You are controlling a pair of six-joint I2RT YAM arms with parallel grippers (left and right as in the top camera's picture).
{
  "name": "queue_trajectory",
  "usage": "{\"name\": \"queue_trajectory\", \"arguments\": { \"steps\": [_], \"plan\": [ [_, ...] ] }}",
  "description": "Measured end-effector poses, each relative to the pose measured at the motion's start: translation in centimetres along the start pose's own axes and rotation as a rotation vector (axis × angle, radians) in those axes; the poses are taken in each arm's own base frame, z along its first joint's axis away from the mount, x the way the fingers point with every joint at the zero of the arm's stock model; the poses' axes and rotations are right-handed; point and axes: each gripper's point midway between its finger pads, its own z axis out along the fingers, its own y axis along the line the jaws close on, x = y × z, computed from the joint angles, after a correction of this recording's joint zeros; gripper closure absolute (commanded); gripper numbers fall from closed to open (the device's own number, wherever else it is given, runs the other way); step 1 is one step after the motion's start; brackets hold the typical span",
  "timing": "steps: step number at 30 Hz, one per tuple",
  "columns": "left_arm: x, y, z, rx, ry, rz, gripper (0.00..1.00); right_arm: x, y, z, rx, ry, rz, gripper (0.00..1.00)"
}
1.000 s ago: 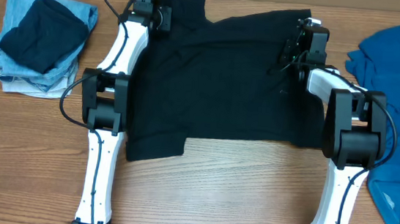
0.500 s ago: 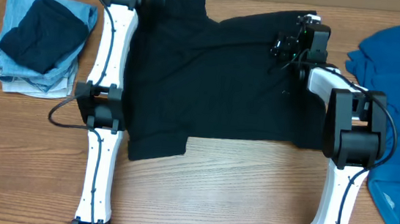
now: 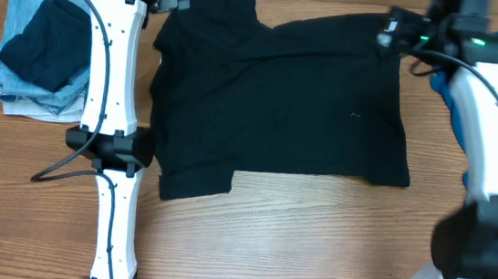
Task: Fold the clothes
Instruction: 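Release the far edge and move both grippers to the shirt's near corners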
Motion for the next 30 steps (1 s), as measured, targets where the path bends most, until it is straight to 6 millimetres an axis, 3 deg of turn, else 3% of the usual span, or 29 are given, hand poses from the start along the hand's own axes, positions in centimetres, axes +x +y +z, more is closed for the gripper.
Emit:
{"name": "queue_trajectory", "arguments": {
  "steps": [2, 4, 7, 9, 11, 15, 18, 20, 24, 27, 30],
  "plan": [
    [0.6, -1.3, -2.7, 0.060, -0.003, 0.012, 0.00, 1.9, -1.8, -3.3, 0.049, 0.073, 0.076, 0.00],
    [1.2, -4.1, -5.3, 0.176, -0.011, 0.050, 0.00, 5.2, -4.2, -5.0, 0.117, 0.208, 0.156, 0.00],
    [2.5, -7.9, -9.4, 0.308, -0.030, 0.111, 0.00, 8.4, -6.4, -5.6, 0.179, 0.336, 0.227, 0.00],
    [3.4, -9.6, -11.5, 0.363, -0.042, 0.147, 0.00, 9.6, -6.8, -6.0, 0.201, 0.384, 0.253, 0.00],
    [4.1, -10.6, -12.9, 0.389, -0.045, 0.171, 0.00, 10.5, -6.9, -6.5, 0.218, 0.422, 0.273, 0.00],
    [8.7, -12.0, -15.2, 0.342, 0.031, 0.279, 0.00, 12.3, -7.7, -7.5, 0.299, 0.489, 0.321, 0.00],
    [13.4, -11.0, -14.6, 0.233, 0.143, 0.360, 0.00, 13.6, -8.3, -7.6, 0.346, 0.525, 0.351, 0.00],
    [15.9, -9.0, -13.5, 0.134, 0.217, 0.365, 0.00, 15.1, -8.8, -7.1, 0.372, 0.565, 0.374, 0.00],
    [19.5, -4.1, -11.7, -0.017, 0.329, 0.314, 0.00, 18.7, -10.0, -4.6, 0.401, 0.629, 0.397, 0.00],
    [21.5, -1.9, -10.5, -0.056, 0.344, 0.280, 0.00, 21.3, -10.9, -2.9, 0.418, 0.664, 0.410, 0.00],
    [23.7, -1.0, -8.2, -0.081, 0.366, 0.277, 0.00, 22.7, -11.2, -2.1, 0.427, 0.674, 0.424, 0.00]
  ]
}}
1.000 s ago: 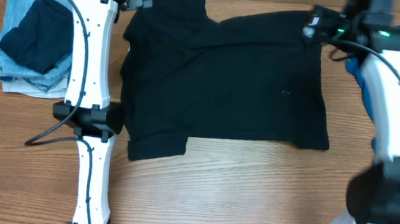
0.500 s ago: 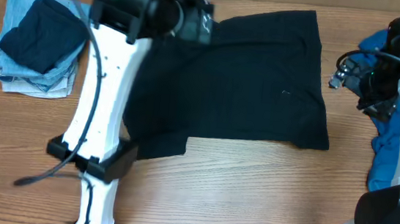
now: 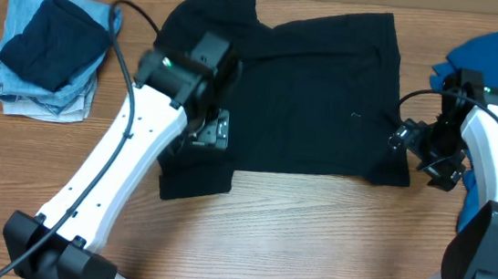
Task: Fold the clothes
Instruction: 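Release the far edge and move both grippers to the shirt's near corners, then grasp the near hem corners of the black shirt with both grippers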
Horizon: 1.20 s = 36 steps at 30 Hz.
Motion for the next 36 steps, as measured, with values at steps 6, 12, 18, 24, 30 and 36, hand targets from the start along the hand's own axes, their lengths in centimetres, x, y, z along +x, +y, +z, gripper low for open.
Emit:
{"name": "queue_trajectory", "arguments": {
  "steps": [6, 12, 18, 24, 30, 36],
  "plan": [
    [2.2, -0.8, 8.7, 0.038, 0.087, 0.014, 0.00, 0.1, -0.2, 4.0, -0.010, -0.017, 0.041, 0.00],
    [3.3, 0.5, 11.5, 0.042, 0.134, 0.005, 0.00, -0.8, 0.3, 4.3, -0.032, -0.054, 0.049, 0.00],
    [4.5, 0.3, 13.6, 0.062, 0.146, 0.048, 0.09, -1.2, 0.5, 5.4, -0.047, -0.080, 0.054, 0.00],
    [6.2, 0.1, 15.6, 0.077, 0.174, 0.049, 0.09, -0.9, 0.3, 6.8, -0.051, -0.087, 0.052, 0.00],
    [8.6, 0.6, 18.0, 0.063, 0.205, 0.017, 0.07, -1.1, 0.4, 7.1, -0.058, -0.102, 0.030, 0.00],
    [8.4, 0.0, 18.4, 0.095, 0.177, 0.006, 0.42, -1.2, 0.4, 7.1, -0.060, -0.104, 0.029, 0.09]
  ]
}}
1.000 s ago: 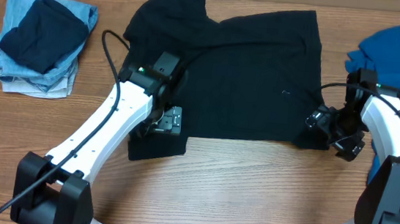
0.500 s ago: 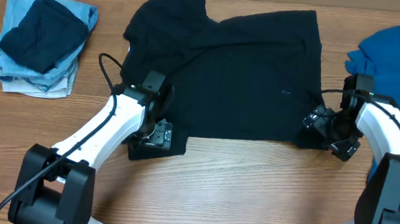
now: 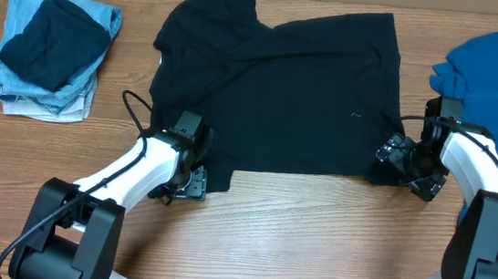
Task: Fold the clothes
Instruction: 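Grasp the near hem corners of the black shirt with both grippers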
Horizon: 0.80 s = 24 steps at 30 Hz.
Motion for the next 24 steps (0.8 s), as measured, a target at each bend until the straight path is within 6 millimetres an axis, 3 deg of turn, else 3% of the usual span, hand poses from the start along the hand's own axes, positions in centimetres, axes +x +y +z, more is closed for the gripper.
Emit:
{"name": "queue_trajectory", "arguments": {
  "steps": [3, 6, 8, 11, 15, 19, 24],
  "plan": [
    [-0.3, -0.1, 0.0, 0.005, -0.011, -0.013, 0.44, 0.0, 0.0, 0.0, 0.000, 0.000, -0.010, 0.14],
    [-0.3, -0.1, 0.0, 0.005, -0.012, -0.017, 0.55, -0.2, -0.2, 0.0, 0.013, -0.008, -0.021, 0.18],
    [-0.2, -0.1, 0.0, 0.003, -0.010, -0.018, 0.67, -0.4, -0.4, 0.0, 0.027, -0.021, -0.025, 0.18],
    [0.0, 0.0, 0.0, -0.002, -0.002, -0.020, 0.94, -0.9, -0.6, 0.0, 0.037, -0.044, -0.025, 0.18],
    [0.0, 0.1, 0.0, -0.006, 0.000, -0.020, 0.96, -0.9, -0.7, 0.0, 0.047, -0.044, -0.027, 0.09],
    [0.0, 0.1, 0.0, -0.006, 0.001, -0.020, 0.96, 0.0, -0.2, 0.0, 0.009, -0.001, -0.030, 0.22],
    [0.1, 0.1, 0.0, -0.006, 0.002, -0.020, 0.96, 0.6, 0.0, 0.3, -0.010, 0.023, -0.015, 0.23]
  ]
}}
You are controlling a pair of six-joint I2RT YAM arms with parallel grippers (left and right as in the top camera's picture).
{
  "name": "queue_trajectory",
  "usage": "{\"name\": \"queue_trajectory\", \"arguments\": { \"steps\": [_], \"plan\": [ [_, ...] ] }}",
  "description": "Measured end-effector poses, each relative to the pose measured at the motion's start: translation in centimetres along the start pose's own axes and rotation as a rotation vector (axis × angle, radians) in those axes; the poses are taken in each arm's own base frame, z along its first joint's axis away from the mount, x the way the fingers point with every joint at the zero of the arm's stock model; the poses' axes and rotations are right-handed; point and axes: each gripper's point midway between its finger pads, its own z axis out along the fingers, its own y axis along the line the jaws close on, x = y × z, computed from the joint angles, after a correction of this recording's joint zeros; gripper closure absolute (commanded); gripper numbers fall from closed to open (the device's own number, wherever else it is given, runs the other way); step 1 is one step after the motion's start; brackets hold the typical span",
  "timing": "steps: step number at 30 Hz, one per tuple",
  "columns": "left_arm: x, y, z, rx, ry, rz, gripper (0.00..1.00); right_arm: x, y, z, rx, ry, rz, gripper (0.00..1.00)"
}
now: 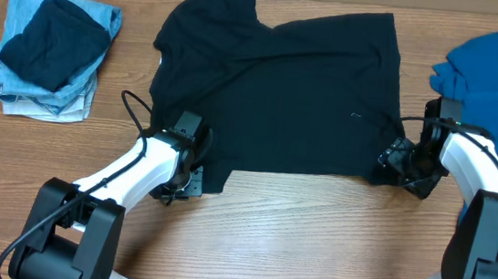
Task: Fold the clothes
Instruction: 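Grasp the near hem corners of the black shirt with both grippers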
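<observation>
A black t-shirt (276,92) lies spread flat in the middle of the wooden table (312,246). Its collar end is at the left and its hem at the right. My left gripper (186,181) is down on the shirt's near left sleeve. My right gripper (397,166) is down on the near right hem corner. Both sets of fingers are dark against the black cloth, so I cannot see how far apart the jaws stand.
A folded pile (52,47) of light blue denim with a navy garment on top sits at the far left. A crumpled bright blue garment (493,76) lies at the right edge, behind my right arm.
Both grippers stay at the shirt's near corners. The right one has shifted slightly to the right. The shirt lies as before.
At first both arms reached over the far edge of the shirt. Then the left gripper was over the shirt's left middle and the right beside the near right corner. Then both were down at the near corners, where they stay.
</observation>
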Motion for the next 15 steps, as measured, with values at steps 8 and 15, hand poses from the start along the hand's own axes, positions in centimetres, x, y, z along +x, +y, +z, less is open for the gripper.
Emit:
{"name": "queue_trajectory", "arguments": {
  "steps": [8, 15],
  "plan": [
    [0.0, 0.0, 0.0, 0.000, 0.001, 0.000, 0.96, 0.4, -0.4, 1.2, 0.001, -0.021, 0.040, 0.61],
    [1.0, 0.5, -0.4, -0.022, 0.048, 0.002, 0.96, 0.8, -0.5, 0.9, 0.009, 0.000, 0.038, 0.96]
  ]
}}
